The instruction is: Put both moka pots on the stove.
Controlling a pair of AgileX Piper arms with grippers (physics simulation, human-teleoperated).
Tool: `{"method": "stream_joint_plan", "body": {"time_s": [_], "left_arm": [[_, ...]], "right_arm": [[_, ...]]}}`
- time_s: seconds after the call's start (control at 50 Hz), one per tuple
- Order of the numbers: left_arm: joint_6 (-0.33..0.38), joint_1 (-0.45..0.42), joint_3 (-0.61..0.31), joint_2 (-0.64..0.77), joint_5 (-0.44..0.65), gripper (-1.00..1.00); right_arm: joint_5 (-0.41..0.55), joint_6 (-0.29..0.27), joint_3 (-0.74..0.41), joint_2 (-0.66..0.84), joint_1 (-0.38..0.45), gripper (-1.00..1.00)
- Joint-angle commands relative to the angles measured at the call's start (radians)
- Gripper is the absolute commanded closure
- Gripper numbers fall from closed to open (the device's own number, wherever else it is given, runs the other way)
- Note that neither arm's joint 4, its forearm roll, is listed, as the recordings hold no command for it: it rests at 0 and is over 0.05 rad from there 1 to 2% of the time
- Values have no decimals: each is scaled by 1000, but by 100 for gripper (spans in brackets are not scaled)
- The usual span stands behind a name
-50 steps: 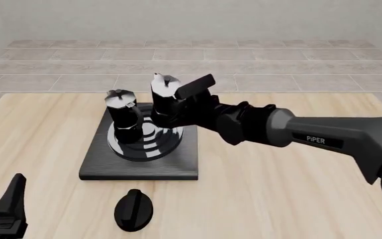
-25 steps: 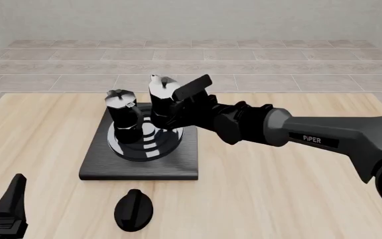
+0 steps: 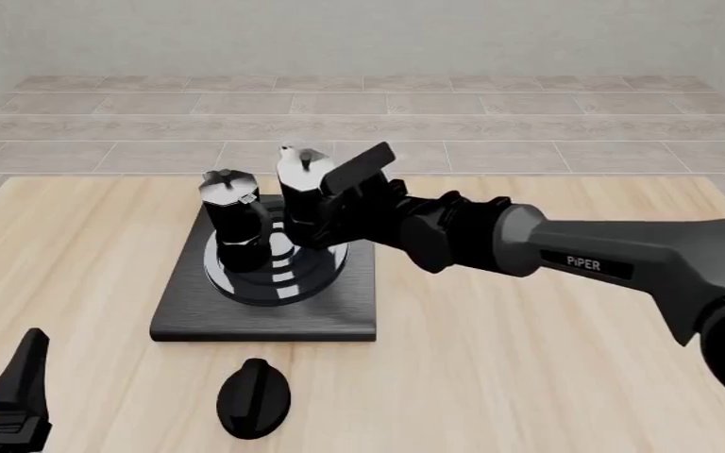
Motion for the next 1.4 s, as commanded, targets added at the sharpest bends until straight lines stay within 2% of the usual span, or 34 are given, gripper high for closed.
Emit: {"method": "stream_joint_plan", "body": {"time_s": [0.02, 0.3, 1.24, 1.26, 1.4], "left_arm": [[-1, 1, -1, 0, 0, -100], [-1, 1, -1, 0, 1, -100], [-4, 1, 4, 0, -5, -100], [-4, 1, 4, 0, -5, -100], [-4, 1, 1, 0, -2, -100]], "right_arm": [[2, -12, -33, -13, -3, 100], [14, -23, -44, 2, -7, 100], [-5, -5, -32, 51, -9, 100], [-3, -5, -33, 53, -11, -100], [3, -8, -37, 50, -12, -100]]}}
